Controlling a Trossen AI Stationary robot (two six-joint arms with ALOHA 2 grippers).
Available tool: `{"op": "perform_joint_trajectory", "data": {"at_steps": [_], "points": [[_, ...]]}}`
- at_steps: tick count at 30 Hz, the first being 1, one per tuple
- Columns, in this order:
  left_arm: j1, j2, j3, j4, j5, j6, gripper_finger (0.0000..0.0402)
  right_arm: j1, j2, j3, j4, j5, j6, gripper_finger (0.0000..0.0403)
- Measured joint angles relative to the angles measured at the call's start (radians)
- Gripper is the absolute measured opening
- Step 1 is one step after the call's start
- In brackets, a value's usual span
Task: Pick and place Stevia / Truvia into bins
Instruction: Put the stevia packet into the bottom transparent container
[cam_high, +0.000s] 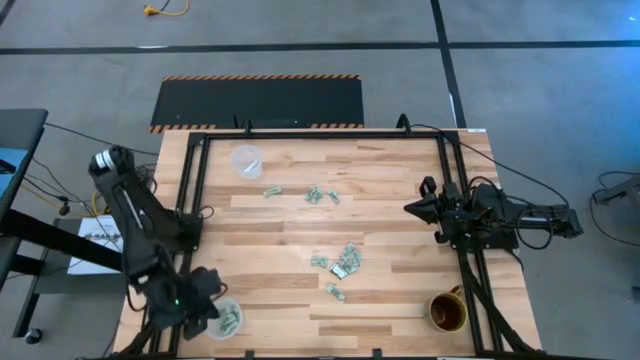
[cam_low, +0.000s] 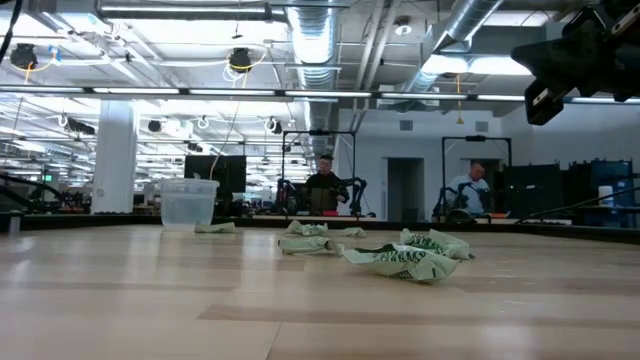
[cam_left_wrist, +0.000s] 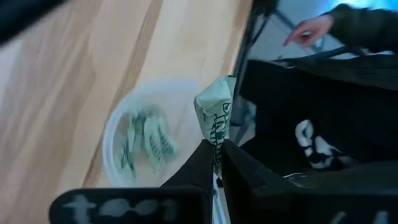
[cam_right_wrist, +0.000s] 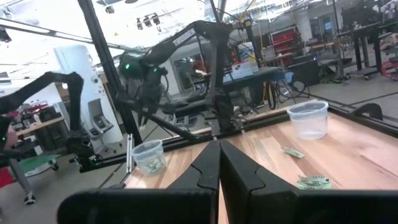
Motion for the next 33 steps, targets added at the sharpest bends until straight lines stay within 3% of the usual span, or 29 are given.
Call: {"op": "perform_joint_trajectory", "data": {"at_steps": [6,11,20,28,33], "points": [[-0.013,0.129,0.0,0.014,0.12,-0.079,0.0006,0.0,0.0,0.0,0.0,0.0,0.0,0.0],[0.005,0.183,0.0,0.03,0.146,-0.084,0.002,0.0,0.0,0.0,0.0,0.0,0.0,0.0],[0.03,0.184,0.0,0.028,0.098,-0.119,0.0054,0.0,0.0,0.0,0.0,0.0,0.0,0.0],[0.043,0.183,0.0,0.068,0.075,-0.234,0.0121,0.0,0.0,0.0,-0.003,0.0,0.0,0.0],[0.084,0.155,0.0,0.191,-0.022,-0.035,0.0136,0.0,0.0,0.0,-0.003,0.0,0.0,0.0]]}}
